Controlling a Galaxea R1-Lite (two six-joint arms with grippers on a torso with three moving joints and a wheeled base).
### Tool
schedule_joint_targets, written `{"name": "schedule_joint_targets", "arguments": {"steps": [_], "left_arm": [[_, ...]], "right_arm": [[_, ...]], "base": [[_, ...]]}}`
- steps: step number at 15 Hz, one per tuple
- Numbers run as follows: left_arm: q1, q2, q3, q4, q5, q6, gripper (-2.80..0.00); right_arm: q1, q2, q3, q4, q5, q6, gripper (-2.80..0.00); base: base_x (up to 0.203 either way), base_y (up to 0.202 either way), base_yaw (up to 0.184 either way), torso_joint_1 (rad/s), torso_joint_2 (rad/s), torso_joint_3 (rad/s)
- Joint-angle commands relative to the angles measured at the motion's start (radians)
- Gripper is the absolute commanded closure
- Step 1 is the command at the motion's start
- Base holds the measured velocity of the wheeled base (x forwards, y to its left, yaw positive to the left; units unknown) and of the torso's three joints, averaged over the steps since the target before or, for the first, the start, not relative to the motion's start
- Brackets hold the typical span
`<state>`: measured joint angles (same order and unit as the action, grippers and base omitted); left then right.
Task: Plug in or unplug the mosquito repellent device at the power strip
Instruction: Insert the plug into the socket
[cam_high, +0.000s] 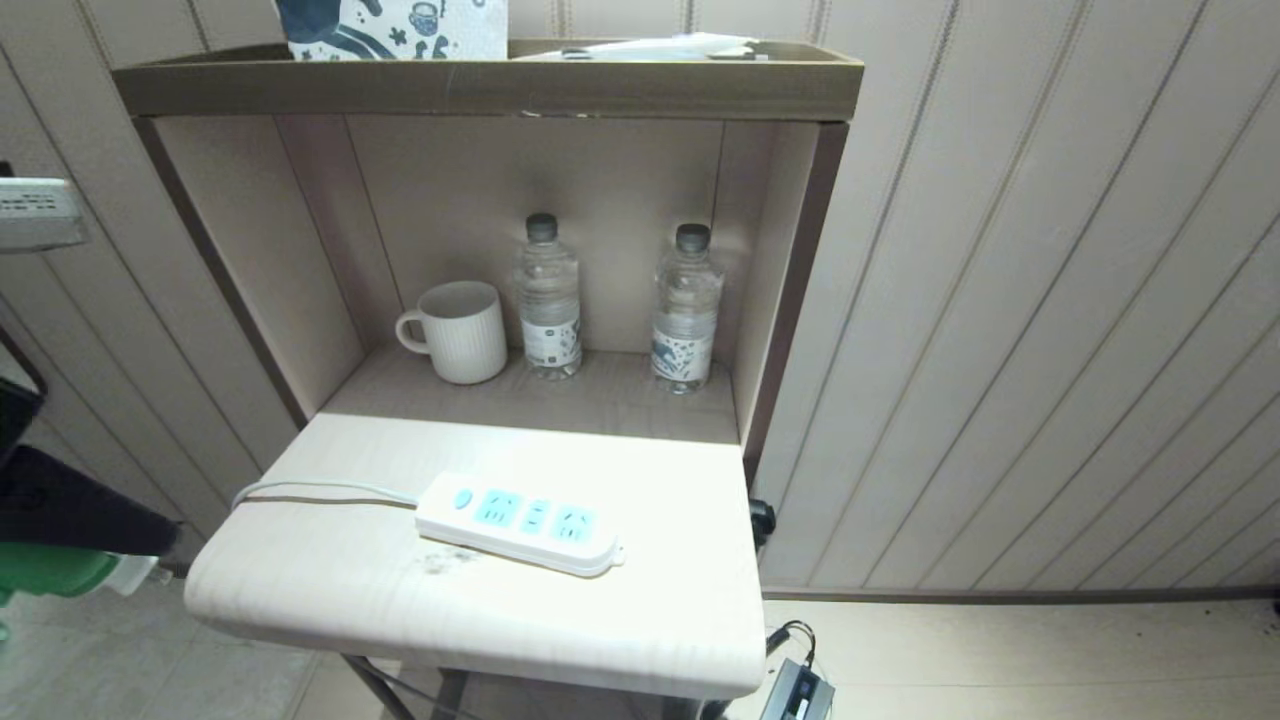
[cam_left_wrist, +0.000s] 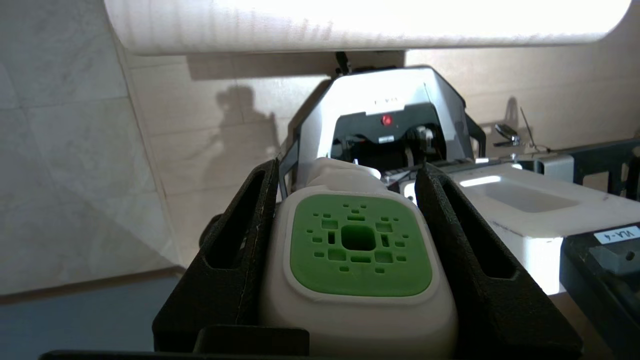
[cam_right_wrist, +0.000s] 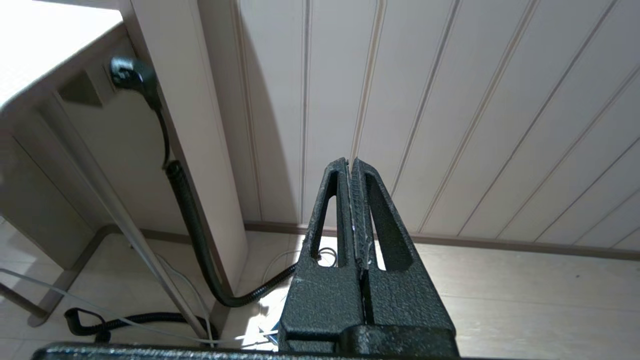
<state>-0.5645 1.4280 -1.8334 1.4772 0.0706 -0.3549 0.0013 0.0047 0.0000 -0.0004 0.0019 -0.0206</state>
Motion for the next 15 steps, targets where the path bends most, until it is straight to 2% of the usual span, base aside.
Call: {"name": "schedule_joint_targets", "arguments": {"steps": [1,7,9,12,15], "left_arm": [[-0.021,0.049,-0.001,0.006,-0.002,-0.004,0.0],[-0.067,0.121,0.011,-0.021,-0.003,-0.009,0.0],[-0.067,0.149,0.044,-0.024,-0.021,-0.009,0.0],[-0.076,0.215,0.051,-0.05,-0.082,-0.009,0.0],[-0.091,0.336,0.035,-0.063,-0.097,-0.008,0.0]], "right_arm": [[0.0,0.001,0.0,0.0,0.0,0.001,0.0],[0.0,0.0,0.0,0.0,-0.002,0.005,0.0],[0.0,0.0,0.0,0.0,-0.002,0.004,0.0],[0.0,0.0,0.0,0.0,-0.002,0.004,0.0],[0.0,0.0,0.0,0.0,-0.002,0.004,0.0]], "base": [[0.0,0.0,0.0,0.207,-0.5,-0.287],[0.0,0.0,0.0,0.219,-0.49,-0.279],[0.0,0.0,0.0,0.084,-0.18,-0.105],[0.0,0.0,0.0,0.018,-0.04,-0.023],[0.0,0.0,0.0,0.0,0.0,0.0]]}}
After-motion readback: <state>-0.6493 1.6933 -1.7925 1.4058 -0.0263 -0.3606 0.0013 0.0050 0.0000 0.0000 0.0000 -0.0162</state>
